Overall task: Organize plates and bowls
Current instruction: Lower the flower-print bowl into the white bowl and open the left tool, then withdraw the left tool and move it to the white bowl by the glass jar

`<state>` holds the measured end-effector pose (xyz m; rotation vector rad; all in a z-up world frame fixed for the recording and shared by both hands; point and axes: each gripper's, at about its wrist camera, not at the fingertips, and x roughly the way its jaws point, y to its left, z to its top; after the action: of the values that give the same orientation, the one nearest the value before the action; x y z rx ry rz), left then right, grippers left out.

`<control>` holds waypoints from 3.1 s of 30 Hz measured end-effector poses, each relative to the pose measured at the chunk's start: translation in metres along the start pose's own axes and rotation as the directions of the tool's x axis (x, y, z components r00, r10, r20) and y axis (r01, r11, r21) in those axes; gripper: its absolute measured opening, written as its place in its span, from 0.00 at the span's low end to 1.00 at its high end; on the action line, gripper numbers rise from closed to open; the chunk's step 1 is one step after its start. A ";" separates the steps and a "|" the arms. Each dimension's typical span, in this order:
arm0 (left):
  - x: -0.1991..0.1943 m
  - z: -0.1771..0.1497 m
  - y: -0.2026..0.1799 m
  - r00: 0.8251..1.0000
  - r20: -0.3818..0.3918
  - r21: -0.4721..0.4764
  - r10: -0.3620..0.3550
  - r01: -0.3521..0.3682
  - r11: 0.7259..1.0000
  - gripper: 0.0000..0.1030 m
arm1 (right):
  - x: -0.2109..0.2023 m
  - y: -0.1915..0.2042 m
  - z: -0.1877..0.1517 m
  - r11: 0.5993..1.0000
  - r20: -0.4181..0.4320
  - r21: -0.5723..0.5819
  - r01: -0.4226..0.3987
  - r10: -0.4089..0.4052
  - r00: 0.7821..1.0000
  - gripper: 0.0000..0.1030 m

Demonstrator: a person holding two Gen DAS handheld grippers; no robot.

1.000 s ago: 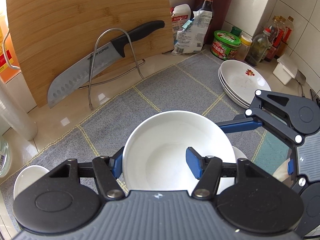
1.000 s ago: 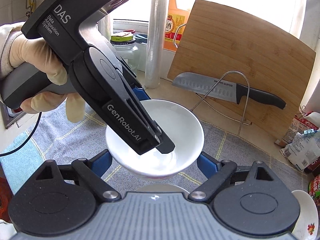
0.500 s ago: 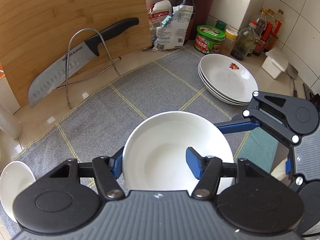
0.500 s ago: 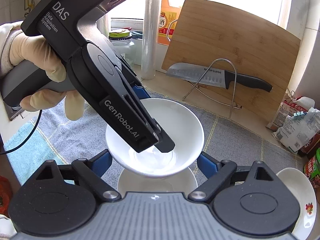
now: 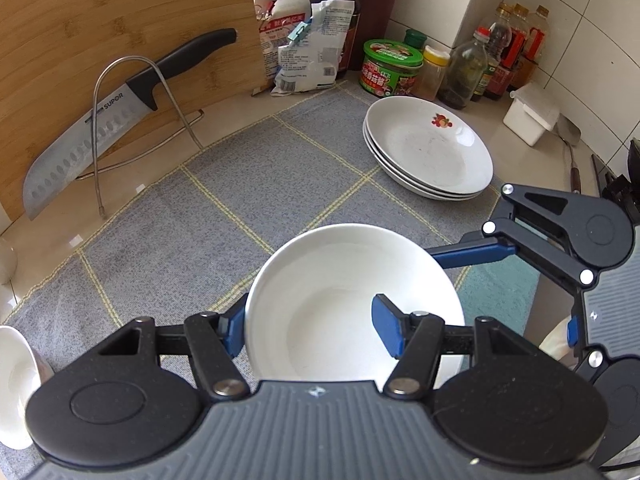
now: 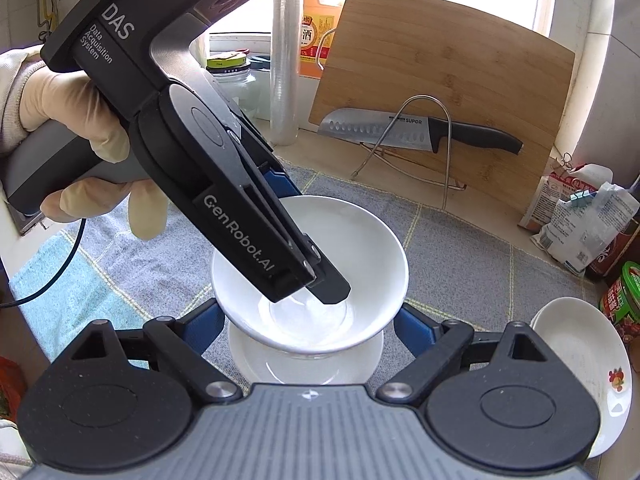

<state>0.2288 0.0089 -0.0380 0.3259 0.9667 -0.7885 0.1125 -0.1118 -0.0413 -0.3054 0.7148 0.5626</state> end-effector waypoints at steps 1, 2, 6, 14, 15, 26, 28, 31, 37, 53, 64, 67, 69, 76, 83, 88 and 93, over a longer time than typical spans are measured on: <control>0.002 0.000 -0.001 1.000 -0.002 -0.003 -0.002 0.002 1.000 0.60 | 0.000 -0.001 -0.001 1.000 -0.002 0.004 -0.002 0.002 1.000 0.91; 0.004 -0.001 -0.002 1.000 -0.006 -0.002 -0.004 0.004 1.000 0.60 | 0.001 -0.002 -0.003 1.000 -0.006 0.008 -0.004 0.004 1.000 0.91; 0.010 -0.004 -0.005 1.000 -0.018 0.008 -0.012 0.012 1.000 0.61 | 0.004 -0.001 -0.010 1.000 -0.022 0.016 -0.004 0.005 1.000 0.91; 0.020 -0.010 -0.006 0.999 -0.038 0.005 -0.027 0.027 1.000 0.61 | 0.014 -0.003 -0.018 0.999 -0.050 0.033 -0.012 0.014 0.999 0.91; 0.021 -0.011 -0.006 0.999 -0.041 0.005 -0.027 0.027 1.000 0.61 | 0.015 -0.003 -0.019 0.999 -0.052 0.034 -0.012 0.014 0.999 0.91; 0.023 -0.009 -0.005 0.998 -0.039 0.003 -0.040 0.040 0.999 0.64 | 0.022 -0.004 -0.021 0.999 -0.066 0.050 -0.018 0.021 0.998 0.91; 0.023 -0.010 -0.006 0.999 -0.038 0.010 -0.037 0.037 0.999 0.64 | 0.022 -0.004 -0.021 0.999 -0.068 0.047 -0.016 0.019 0.998 0.91; 0.024 -0.009 -0.006 0.998 -0.035 0.010 -0.042 0.043 0.999 0.65 | 0.022 -0.005 -0.020 0.999 -0.070 0.051 -0.016 0.020 0.997 0.91; 0.024 -0.010 -0.006 0.998 -0.035 0.014 -0.046 0.046 0.999 0.66 | 0.021 -0.004 -0.020 0.999 -0.069 0.044 -0.010 0.013 0.998 0.91; 0.028 -0.010 -0.007 0.999 -0.036 0.042 -0.028 0.030 0.999 0.67 | 0.023 0.000 -0.021 1.000 -0.088 0.025 -0.016 0.018 0.996 0.91; 0.021 -0.009 -0.003 0.999 0.025 0.045 -0.025 0.024 0.999 0.75 | 0.022 0.000 -0.020 0.998 -0.064 0.037 -0.044 0.047 0.997 1.00; 0.018 -0.011 -0.004 0.999 0.052 0.056 -0.007 0.004 0.998 0.79 | 0.019 -0.001 -0.018 0.998 -0.051 0.039 -0.049 0.051 0.997 1.00; 0.016 -0.013 -0.005 0.998 0.059 0.061 0.001 -0.005 0.998 0.79 | 0.017 -0.002 -0.017 0.999 -0.041 0.034 -0.041 0.042 0.998 1.00; 0.005 -0.022 -0.001 0.994 0.103 0.031 0.030 -0.033 0.999 0.85 | 0.007 -0.002 -0.013 0.997 0.023 0.037 -0.067 0.066 0.998 1.00; -0.011 -0.033 0.004 0.986 0.152 -0.024 0.064 -0.061 0.998 0.88 | 0.014 -0.003 -0.016 0.997 0.000 0.039 -0.067 0.068 0.998 1.00; -0.027 -0.044 0.005 0.973 0.205 -0.067 0.104 -0.092 0.994 0.88 | 0.016 -0.002 -0.016 0.998 -0.006 0.034 -0.060 0.060 0.998 1.00; -0.041 -0.055 0.011 0.953 0.252 -0.106 0.169 -0.146 0.984 0.91 | 0.015 0.004 -0.010 0.997 0.012 0.040 -0.066 0.066 0.998 1.00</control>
<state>0.1898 0.0669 -0.0350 0.2150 0.7153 -0.6231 0.1143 -0.1078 -0.0592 -0.2418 0.7268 0.6112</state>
